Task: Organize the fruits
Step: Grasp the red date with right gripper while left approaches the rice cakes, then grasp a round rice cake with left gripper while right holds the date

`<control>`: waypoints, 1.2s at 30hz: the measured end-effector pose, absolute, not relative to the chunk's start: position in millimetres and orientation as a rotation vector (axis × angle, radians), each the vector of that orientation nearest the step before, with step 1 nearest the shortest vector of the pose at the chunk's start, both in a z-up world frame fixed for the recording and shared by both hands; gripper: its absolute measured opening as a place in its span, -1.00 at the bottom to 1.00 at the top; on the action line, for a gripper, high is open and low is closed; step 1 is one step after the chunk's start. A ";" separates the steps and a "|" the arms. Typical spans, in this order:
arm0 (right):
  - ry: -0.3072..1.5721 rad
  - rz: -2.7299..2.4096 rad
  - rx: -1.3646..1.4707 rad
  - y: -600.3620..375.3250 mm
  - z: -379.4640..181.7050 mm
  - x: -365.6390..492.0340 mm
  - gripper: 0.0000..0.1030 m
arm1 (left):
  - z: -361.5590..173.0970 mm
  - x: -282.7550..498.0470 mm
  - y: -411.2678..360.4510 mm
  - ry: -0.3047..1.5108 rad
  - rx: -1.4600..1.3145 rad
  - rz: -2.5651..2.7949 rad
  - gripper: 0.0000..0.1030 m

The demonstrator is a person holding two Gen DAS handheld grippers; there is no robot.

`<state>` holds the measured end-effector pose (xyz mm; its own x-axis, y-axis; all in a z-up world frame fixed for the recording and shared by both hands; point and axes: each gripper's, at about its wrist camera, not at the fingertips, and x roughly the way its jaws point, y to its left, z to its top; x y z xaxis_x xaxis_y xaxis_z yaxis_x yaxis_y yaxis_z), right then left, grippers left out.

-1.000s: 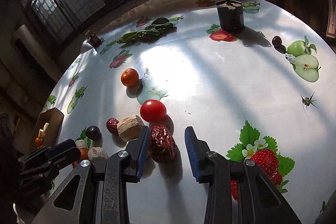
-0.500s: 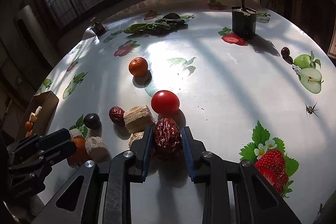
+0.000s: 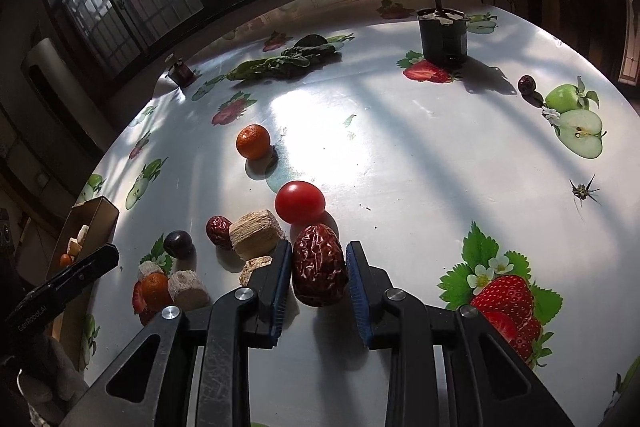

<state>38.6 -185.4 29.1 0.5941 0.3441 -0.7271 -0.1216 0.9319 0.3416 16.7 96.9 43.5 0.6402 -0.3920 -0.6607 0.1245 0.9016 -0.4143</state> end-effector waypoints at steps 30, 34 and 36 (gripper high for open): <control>0.920 0.277 0.297 -186.9 23.6 39.4 -0.42 | 27.2 9.1 38.5 0.925 -0.194 -0.523 -0.25; 0.918 0.277 0.302 -187.5 23.7 39.2 -0.42 | 26.8 5.2 30.4 0.919 -0.157 -0.529 -0.13; 0.917 0.279 0.302 -187.0 23.7 39.0 -0.42 | 27.7 2.2 23.8 0.909 -0.131 -0.541 -0.01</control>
